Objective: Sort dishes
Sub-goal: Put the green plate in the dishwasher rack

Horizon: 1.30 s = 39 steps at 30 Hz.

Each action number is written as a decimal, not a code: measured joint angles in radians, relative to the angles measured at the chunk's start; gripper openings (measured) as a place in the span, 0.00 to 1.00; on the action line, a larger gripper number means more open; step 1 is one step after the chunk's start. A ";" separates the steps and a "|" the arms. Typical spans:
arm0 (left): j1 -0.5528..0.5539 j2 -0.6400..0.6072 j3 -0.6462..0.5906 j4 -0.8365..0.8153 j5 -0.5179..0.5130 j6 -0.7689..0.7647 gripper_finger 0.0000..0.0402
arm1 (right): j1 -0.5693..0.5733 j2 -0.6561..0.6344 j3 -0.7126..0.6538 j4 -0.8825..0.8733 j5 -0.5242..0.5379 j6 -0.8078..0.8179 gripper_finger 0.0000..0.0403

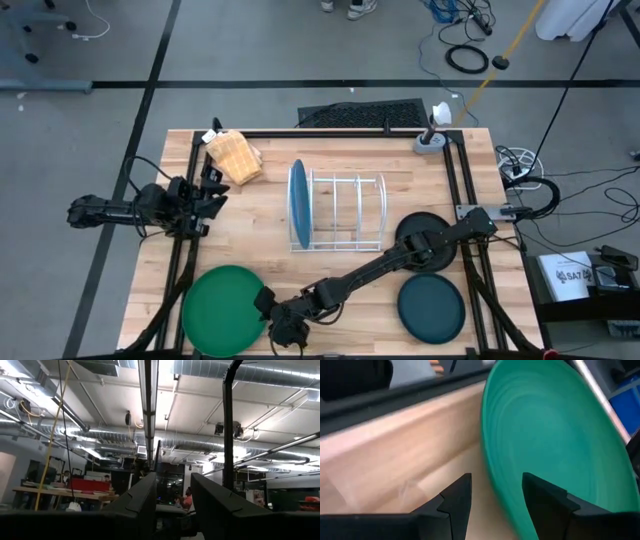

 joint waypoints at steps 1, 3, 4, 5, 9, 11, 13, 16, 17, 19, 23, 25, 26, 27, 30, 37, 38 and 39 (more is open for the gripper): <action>0.000 0.000 0.000 0.000 -0.001 0.000 0.33 | 0.000 0.000 0.000 0.003 -0.001 0.002 0.42; 0.000 0.000 0.000 -0.001 -0.002 -0.001 0.33 | -0.001 0.000 0.000 0.003 -0.001 0.010 0.41; 0.000 0.000 0.000 0.000 -0.002 0.000 0.33 | -0.002 0.000 0.000 0.002 -0.001 0.016 0.40; 0.000 0.000 0.000 0.001 -0.002 0.001 0.33 | -0.002 0.000 0.000 0.000 -0.001 0.023 0.38; 0.000 0.000 0.000 0.001 -0.003 0.000 0.33 | -0.002 0.012 0.002 0.020 -0.004 0.055 0.29; 0.000 0.000 0.000 0.001 -0.003 0.000 0.33 | -0.002 0.026 0.002 0.043 -0.009 0.062 0.25; 0.000 0.000 0.000 0.001 -0.003 -0.004 0.33 | -0.001 0.029 0.002 0.051 -0.010 0.064 0.22; 0.000 0.000 0.000 0.001 -0.006 -0.002 0.33 | -0.002 0.029 0.002 0.054 -0.026 0.081 0.20; 0.000 0.000 0.000 0.001 -0.006 -0.003 0.33 | -0.003 0.029 0.002 0.051 -0.028 0.084 0.20; 0.000 0.000 0.000 0.001 -0.007 -0.003 0.33 | -0.006 0.029 0.002 0.043 -0.031 0.100 0.20; 0.000 0.000 0.000 0.001 -0.010 -0.005 0.33 | -0.010 0.029 0.002 0.033 -0.045 0.137 0.19; 0.000 0.000 0.000 0.001 -0.010 -0.005 0.33 | -0.011 0.029 0.002 0.028 -0.055 0.152 0.16; 0.000 0.000 0.000 0.001 -0.010 -0.005 0.33 | -0.011 0.029 0.002 0.024 -0.057 0.157 0.14; 0.000 0.000 0.000 0.001 -0.010 -0.006 0.33 | -0.011 0.029 0.002 0.019 -0.057 0.161 0.12; 0.000 0.000 0.000 0.002 -0.010 -0.006 0.33 | -0.010 0.029 0.002 0.005 -0.055 0.175 0.04; 0.000 0.000 0.000 0.003 -0.010 -0.009 0.33 | -0.009 0.023 0.002 -0.009 -0.023 0.183 0.01; 0.000 0.000 0.000 0.005 -0.010 -0.009 0.33 | -0.007 0.020 0.002 -0.017 -0.016 0.178 0.01; 0.000 0.000 0.000 0.006 -0.010 -0.009 0.33 | -0.007 0.013 0.001 -0.028 -0.007 0.171 0.01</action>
